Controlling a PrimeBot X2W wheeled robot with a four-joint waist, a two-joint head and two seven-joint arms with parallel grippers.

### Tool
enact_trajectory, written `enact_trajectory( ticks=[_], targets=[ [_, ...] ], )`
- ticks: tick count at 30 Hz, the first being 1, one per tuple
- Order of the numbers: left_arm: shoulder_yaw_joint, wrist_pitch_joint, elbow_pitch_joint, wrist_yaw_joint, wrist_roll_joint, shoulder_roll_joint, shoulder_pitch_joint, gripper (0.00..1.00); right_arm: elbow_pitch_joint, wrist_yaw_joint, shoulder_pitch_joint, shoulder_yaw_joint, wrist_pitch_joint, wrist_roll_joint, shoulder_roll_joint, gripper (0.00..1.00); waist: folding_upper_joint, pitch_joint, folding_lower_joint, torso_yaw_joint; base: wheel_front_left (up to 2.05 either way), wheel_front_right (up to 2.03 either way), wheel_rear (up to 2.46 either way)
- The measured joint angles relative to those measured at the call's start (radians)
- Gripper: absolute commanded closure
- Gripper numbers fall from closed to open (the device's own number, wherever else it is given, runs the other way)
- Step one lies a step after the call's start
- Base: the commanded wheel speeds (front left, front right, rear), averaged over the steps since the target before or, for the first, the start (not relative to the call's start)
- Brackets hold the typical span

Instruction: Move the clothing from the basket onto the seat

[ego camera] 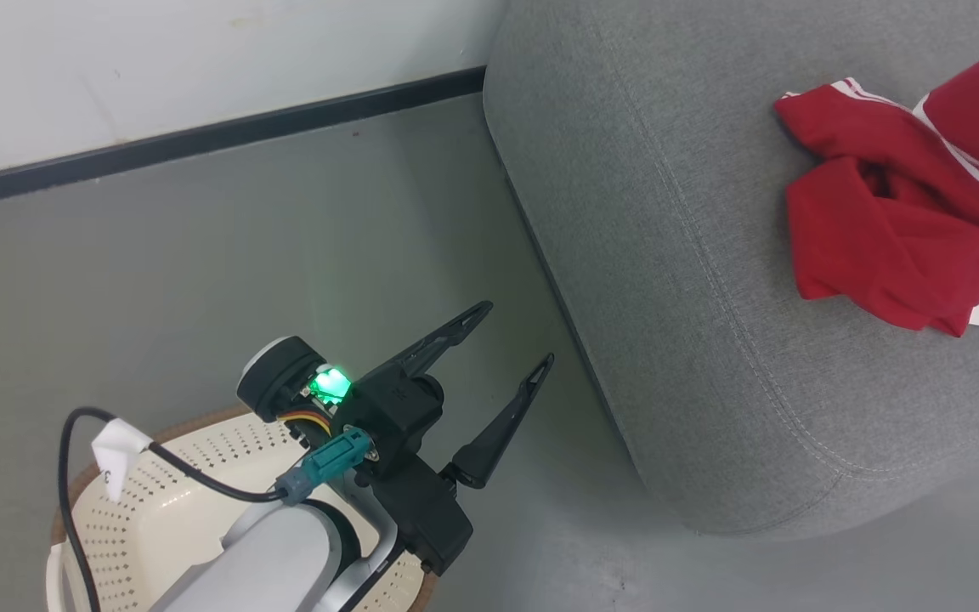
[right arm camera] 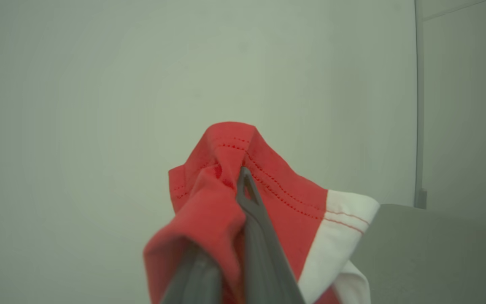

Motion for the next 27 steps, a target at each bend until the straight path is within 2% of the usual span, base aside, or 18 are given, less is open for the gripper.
enact_trajectory(
  ticks=[5,8,11,23,24,25,26,27],
  targets=[
    [0.004,0.007,-0.008,0.0,0.002,0.005,-0.022,0.0,0.046,0.0,-0.018,0.012,0.0,-0.058,0.008,1.0,0.0,0.045,0.0,0.006,0.0,0.0,0.0],
    [0.006,0.009,-0.008,0.0,0.002,0.006,-0.033,0.0,0.07,0.0,-0.017,0.051,0.0,-0.092,0.039,1.0,0.0,0.067,0.0,0.009,0.0,0.0,0.0],
    [0.008,0.009,-0.005,-0.001,0.002,0.01,-0.035,0.0,0.129,0.0,-0.01,0.106,0.0,-0.127,0.071,1.0,0.0,0.086,0.0,0.017,0.0,0.0,0.0],
    [0.013,-0.003,0.025,-0.009,0.002,0.014,-0.035,0.0,0.281,0.001,0.065,0.333,0.013,-0.213,0.09,1.0,-0.0001,0.079,-0.0002,0.029,0.0,0.0,0.0],
    [0.013,-0.006,0.027,-0.009,0.001,0.014,-0.035,0.0,0.292,0.001,0.065,0.341,0.018,-0.214,0.093,0.83,-0.0001,0.076,-0.0002,0.028,0.0,0.0,0.0],
    [0.013,-0.007,0.028,-0.009,0.001,0.013,-0.035,0.0,0.299,0.001,0.065,0.347,0.018,-0.214,0.093,0.62,-0.0001,0.072,-0.0002,0.028,0.0,0.0,0.0],
    [0.013,-0.011,0.03,-0.009,0.001,0.013,-0.035,0.0,0.304,0.001,0.064,0.351,0.018,-0.214,0.093,0.12,-0.0002,0.069,-0.0003,0.027,0.0,0.0,0.0],
    [0.013,-0.012,0.032,-0.009,0.0,0.013,-0.035,0.0,0.309,0.001,0.063,0.355,0.018,-0.214,0.092,0.0,-0.0001,0.065,-0.0003,0.026,0.0,0.0,0.0]
  ],
)
